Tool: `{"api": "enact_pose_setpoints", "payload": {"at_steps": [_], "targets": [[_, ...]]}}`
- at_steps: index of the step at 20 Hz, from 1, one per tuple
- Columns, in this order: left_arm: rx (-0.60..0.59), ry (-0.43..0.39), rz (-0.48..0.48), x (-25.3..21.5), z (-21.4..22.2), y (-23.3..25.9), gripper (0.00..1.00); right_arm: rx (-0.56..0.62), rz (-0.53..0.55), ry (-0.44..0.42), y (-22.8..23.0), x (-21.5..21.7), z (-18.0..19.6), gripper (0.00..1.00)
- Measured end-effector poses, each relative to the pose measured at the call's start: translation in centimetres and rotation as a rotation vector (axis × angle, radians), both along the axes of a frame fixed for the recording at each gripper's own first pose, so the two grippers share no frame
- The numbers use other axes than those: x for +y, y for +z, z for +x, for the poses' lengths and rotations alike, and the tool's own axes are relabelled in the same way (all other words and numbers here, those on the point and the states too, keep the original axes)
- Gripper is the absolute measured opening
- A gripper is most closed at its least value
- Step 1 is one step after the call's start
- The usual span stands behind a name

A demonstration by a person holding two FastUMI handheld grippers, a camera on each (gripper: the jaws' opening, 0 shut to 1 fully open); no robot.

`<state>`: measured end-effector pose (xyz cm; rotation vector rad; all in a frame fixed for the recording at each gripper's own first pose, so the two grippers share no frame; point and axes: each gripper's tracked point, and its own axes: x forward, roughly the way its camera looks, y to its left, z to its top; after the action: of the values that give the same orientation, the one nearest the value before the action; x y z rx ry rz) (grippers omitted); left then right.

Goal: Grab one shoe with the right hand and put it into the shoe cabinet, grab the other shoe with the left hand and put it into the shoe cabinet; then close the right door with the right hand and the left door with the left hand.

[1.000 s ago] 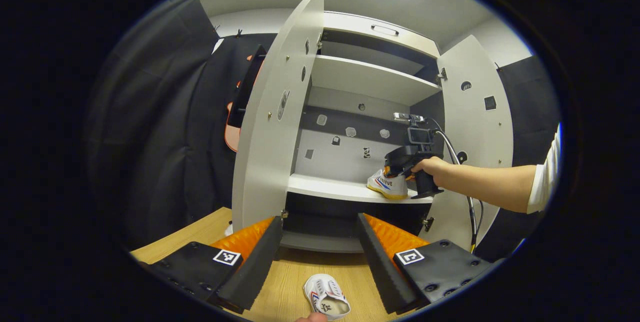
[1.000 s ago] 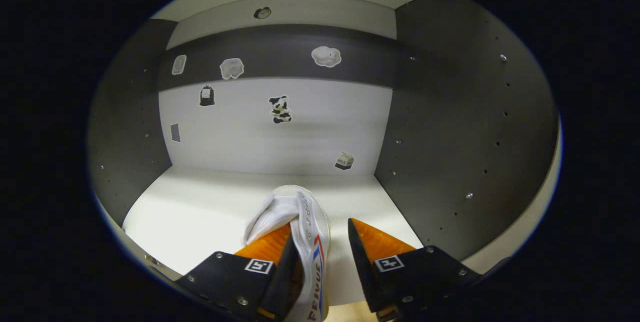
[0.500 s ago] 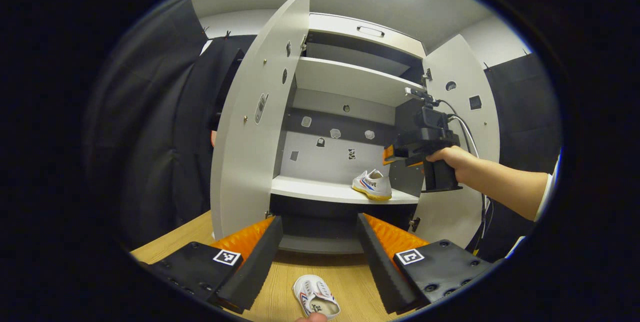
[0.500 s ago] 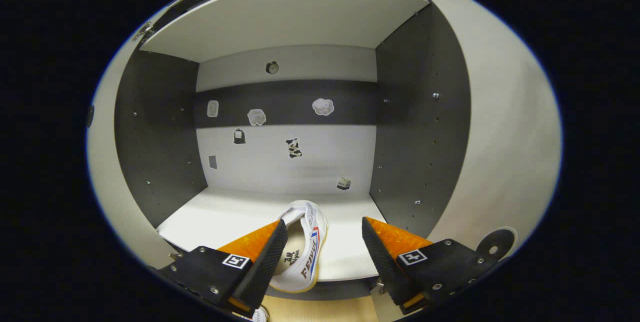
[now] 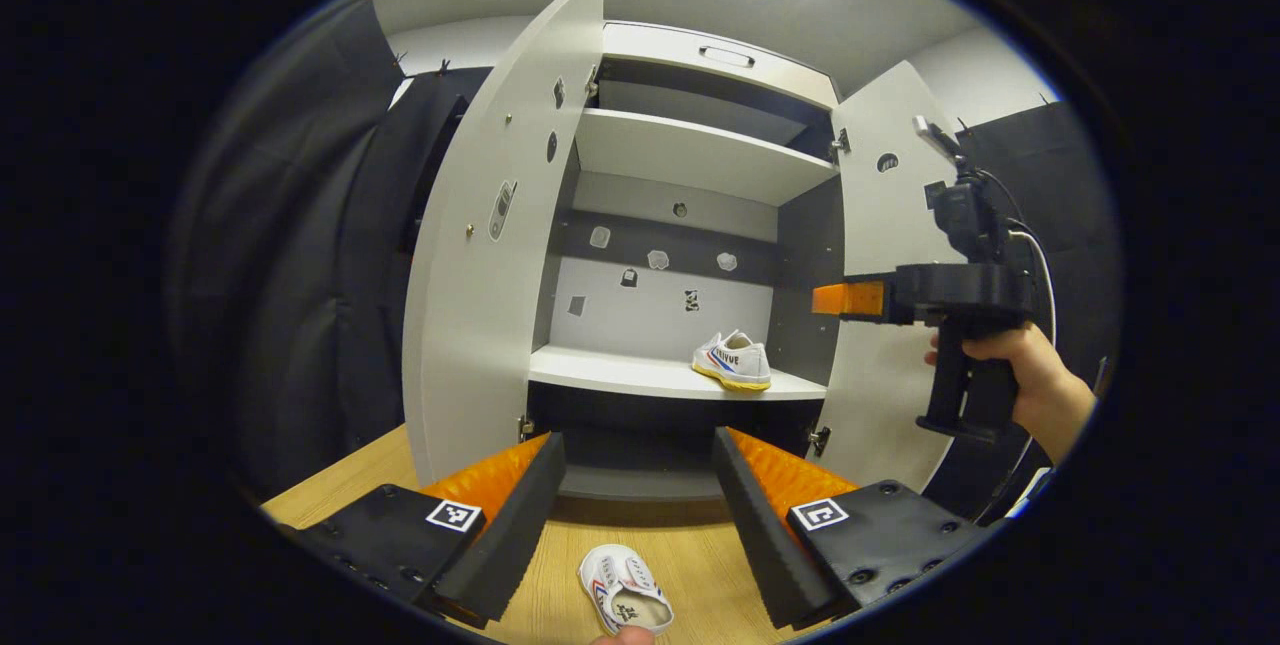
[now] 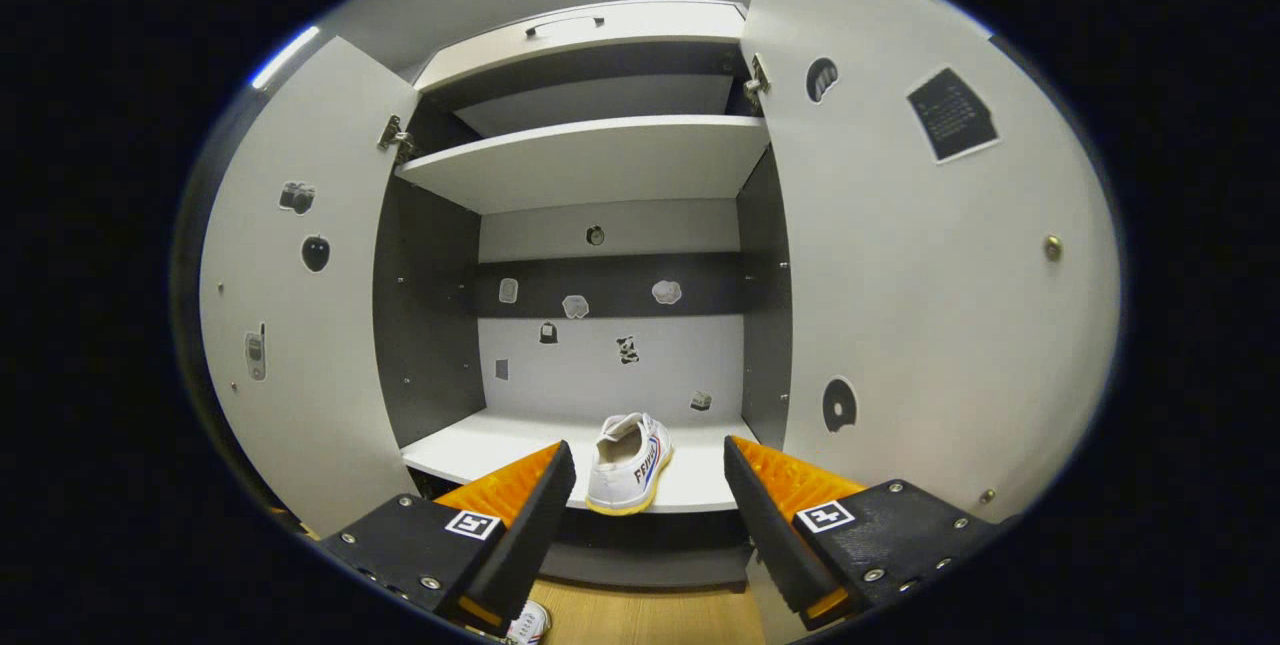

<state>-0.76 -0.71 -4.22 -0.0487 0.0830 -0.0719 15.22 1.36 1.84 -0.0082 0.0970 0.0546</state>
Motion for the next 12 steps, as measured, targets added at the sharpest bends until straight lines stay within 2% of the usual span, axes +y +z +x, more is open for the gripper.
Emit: {"api": "enact_pose_setpoints", "payload": {"at_steps": [8, 11, 12], "targets": [[0.043, -0.011, 0.014, -1.4, -0.2, -1.8, 0.96, -0.033, -0.043, -0.028, -4.9, -1.7, -8.7, 0.92], [0.065, -0.011, 0.015, -1.6, -0.1, -2.5, 0.96, -0.030, -0.041, -0.020, -6.2, -1.3, -10.7, 0.92], [0.070, -0.010, 0.013, -1.6, -0.1, -2.6, 0.99, -0.033, -0.044, -0.020, -6.4, -1.2, -11.2, 0.92]]}}
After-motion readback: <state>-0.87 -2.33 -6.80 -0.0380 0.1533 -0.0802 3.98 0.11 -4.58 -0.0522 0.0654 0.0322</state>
